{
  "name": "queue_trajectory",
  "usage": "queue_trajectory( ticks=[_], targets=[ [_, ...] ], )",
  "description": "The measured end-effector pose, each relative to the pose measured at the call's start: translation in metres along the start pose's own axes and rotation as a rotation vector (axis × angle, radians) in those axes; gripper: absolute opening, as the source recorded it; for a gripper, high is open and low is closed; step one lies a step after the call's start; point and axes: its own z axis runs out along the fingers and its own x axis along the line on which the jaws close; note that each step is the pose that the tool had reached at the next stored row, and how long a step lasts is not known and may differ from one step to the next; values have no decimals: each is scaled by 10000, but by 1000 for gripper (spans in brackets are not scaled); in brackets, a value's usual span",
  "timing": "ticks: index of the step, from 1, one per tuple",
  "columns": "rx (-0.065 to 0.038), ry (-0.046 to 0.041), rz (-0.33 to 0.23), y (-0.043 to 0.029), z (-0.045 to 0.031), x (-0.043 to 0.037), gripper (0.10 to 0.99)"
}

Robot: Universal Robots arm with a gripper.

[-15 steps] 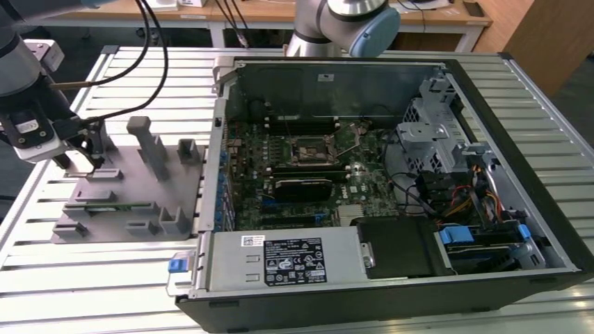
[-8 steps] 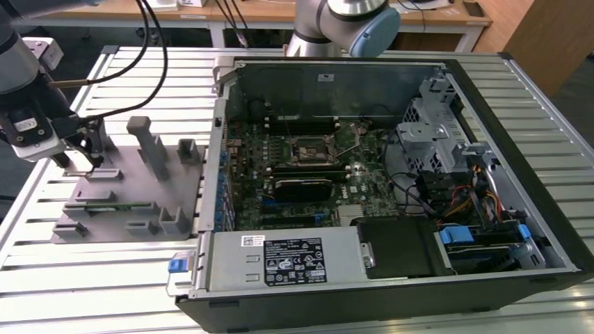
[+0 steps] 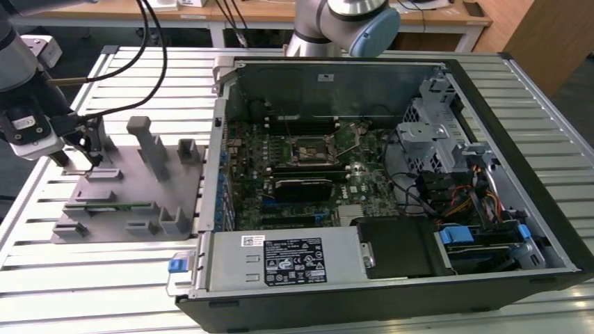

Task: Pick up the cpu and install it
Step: 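Pick up the cpu and move it towards the insertion slot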

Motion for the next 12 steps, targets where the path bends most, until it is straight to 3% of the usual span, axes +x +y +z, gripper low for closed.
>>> queue_trajectory(
  ticks=[12],
  targets=[
    [1,2,0,4,-61,1,541]
  ],
)
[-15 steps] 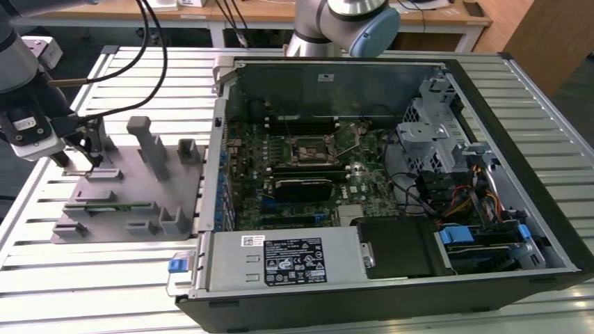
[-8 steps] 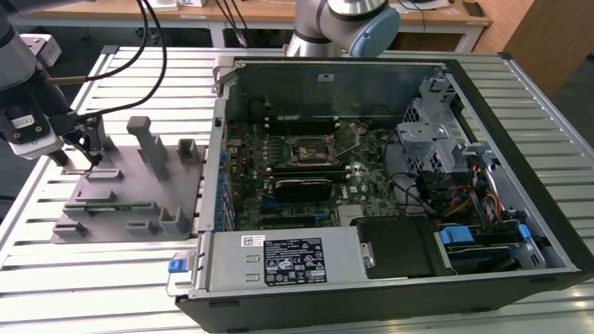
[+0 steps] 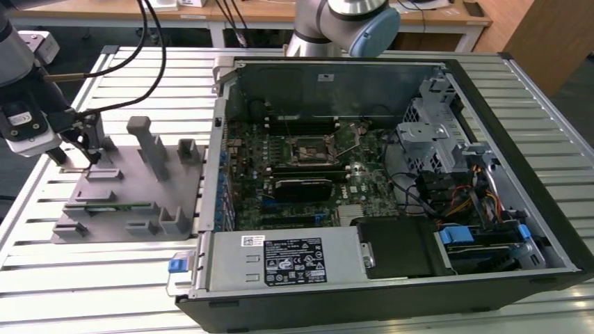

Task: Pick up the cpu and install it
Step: 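Pick up the cpu and move it towards the insertion slot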

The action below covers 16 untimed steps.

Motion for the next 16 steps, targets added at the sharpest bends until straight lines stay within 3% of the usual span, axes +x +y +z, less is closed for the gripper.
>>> queue_trajectory(
  ticks=[16],
  targets=[
    [0,0,0,4,-70,1,541]
  ],
)
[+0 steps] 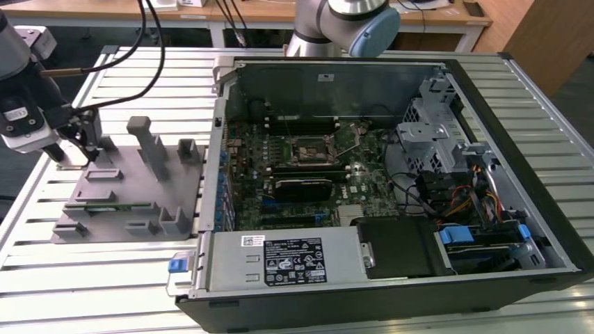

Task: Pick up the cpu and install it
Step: 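Pick up the cpu and move it towards the insertion slot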

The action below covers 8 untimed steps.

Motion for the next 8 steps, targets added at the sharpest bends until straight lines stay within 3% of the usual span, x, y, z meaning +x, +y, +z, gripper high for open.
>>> queue_trajectory(
  ticks=[8],
  targets=[
    [-1,-1,0,3,-43,0,541]
  ],
)
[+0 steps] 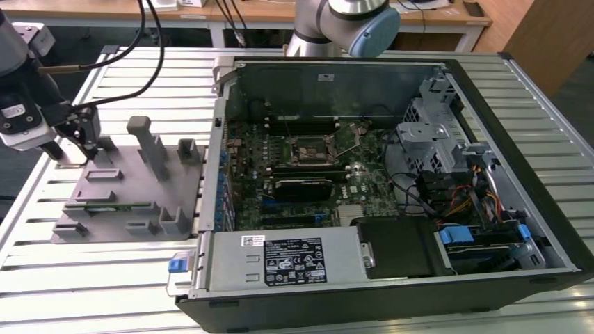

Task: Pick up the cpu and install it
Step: 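Pick up the cpu and move it towards the insertion slot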

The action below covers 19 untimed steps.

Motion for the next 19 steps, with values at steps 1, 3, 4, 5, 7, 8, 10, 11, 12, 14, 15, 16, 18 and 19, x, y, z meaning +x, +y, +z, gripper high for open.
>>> queue_trajectory(
  ticks=[1,3,4,5,7,8,10,11,12,14,15,16,18,19],
  targets=[
    [0,0,0,0,-5,0,541],
    [0,0,0,1,-15,0,541],
    [0,1,0,1,-20,0,541],
    [0,0,0,1,-25,1,541],
    [1,1,0,2,-34,1,541],
    [1,1,0,2,-39,1,541],
    [1,1,0,3,-49,1,541],
    [1,1,0,3,-54,1,541],
    [1,1,0,4,-60,1,541],
    [1,1,0,5,-74,1,541],
    [1,1,0,5,-82,1,541],
    [1,1,0,6,-91,2,541],
    [0,1,0,7,-107,2,541],
    [0,0,0,7,-116,2,541]
  ],
)
